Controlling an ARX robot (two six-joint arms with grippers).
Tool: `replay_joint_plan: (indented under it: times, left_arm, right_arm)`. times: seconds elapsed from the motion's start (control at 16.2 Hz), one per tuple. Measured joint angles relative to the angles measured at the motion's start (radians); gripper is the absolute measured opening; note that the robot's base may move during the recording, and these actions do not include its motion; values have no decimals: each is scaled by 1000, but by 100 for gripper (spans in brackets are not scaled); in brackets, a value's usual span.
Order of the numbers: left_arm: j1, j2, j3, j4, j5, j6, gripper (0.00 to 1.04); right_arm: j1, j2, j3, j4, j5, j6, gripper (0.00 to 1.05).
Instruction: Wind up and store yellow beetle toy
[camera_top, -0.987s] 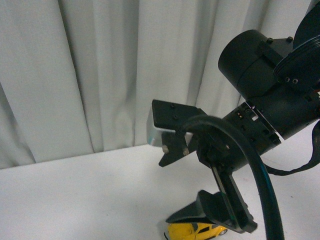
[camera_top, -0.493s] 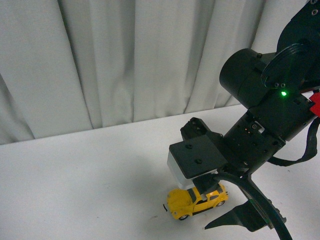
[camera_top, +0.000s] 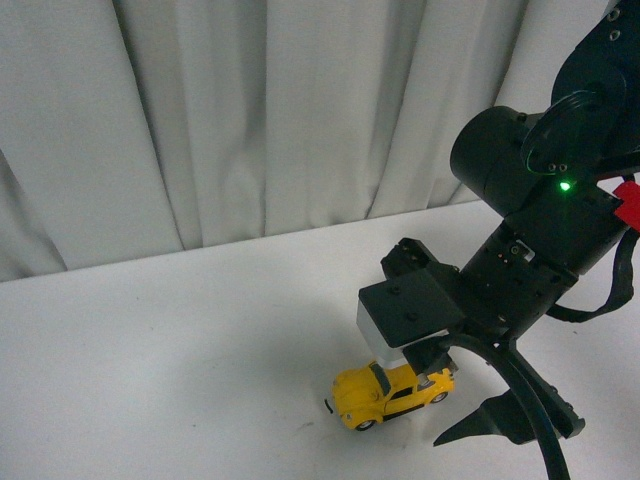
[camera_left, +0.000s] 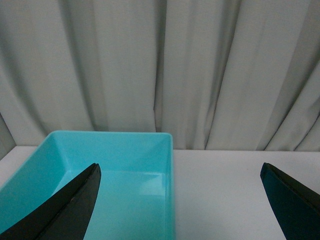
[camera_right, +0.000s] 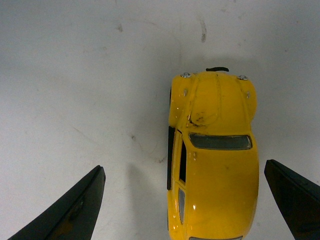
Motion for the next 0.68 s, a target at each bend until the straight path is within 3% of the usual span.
replay_joint_plan:
  times: [0.37,0.43,0.68]
  left_arm:
    - [0,0,0,0,0,0,98]
    - [0,0,0,0,0,0,98]
    - [0,0,0,0,0,0,98]
  right_arm:
    - [5,45,55,0,33,-65,98]
    - [9,48,62,-1,33,-66,93]
    - [34,56,72,2,36,-57,52]
